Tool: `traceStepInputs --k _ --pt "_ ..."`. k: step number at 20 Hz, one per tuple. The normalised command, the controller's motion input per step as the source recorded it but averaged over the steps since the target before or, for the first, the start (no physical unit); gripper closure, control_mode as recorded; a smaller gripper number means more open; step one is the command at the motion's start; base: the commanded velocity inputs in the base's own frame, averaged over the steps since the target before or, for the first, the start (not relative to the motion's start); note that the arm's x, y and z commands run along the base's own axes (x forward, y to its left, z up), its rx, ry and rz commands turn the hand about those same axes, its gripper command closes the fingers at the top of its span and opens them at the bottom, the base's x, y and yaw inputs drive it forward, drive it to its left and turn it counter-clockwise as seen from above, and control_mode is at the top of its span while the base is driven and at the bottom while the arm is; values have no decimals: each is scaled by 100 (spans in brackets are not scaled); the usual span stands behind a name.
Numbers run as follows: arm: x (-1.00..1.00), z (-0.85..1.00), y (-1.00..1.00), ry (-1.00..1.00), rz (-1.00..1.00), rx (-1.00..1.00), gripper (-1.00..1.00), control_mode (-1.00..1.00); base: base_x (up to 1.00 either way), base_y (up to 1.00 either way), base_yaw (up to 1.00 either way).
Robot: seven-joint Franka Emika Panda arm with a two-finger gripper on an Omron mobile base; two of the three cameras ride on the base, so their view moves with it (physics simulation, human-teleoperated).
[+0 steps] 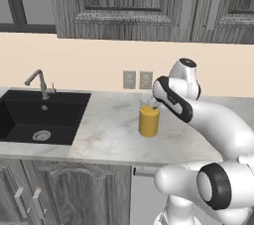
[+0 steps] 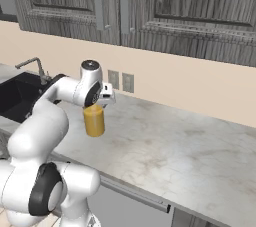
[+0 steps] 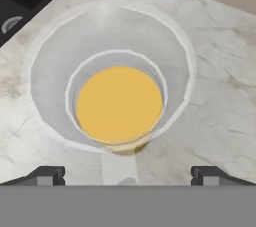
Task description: There is a tray on the dining counter. Grab the cup, mug, and pitcher and place them on the tray. The pitcher may be placed next to the tray if it cannot fit the tray.
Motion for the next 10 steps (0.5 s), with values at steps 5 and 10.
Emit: traceStepInputs --k 5,10 --pt "12 -14 3 7 0 0 -100 -100 0 0 0" --pt "0 -17 8 2 0 -1 -100 -100 0 0 0"
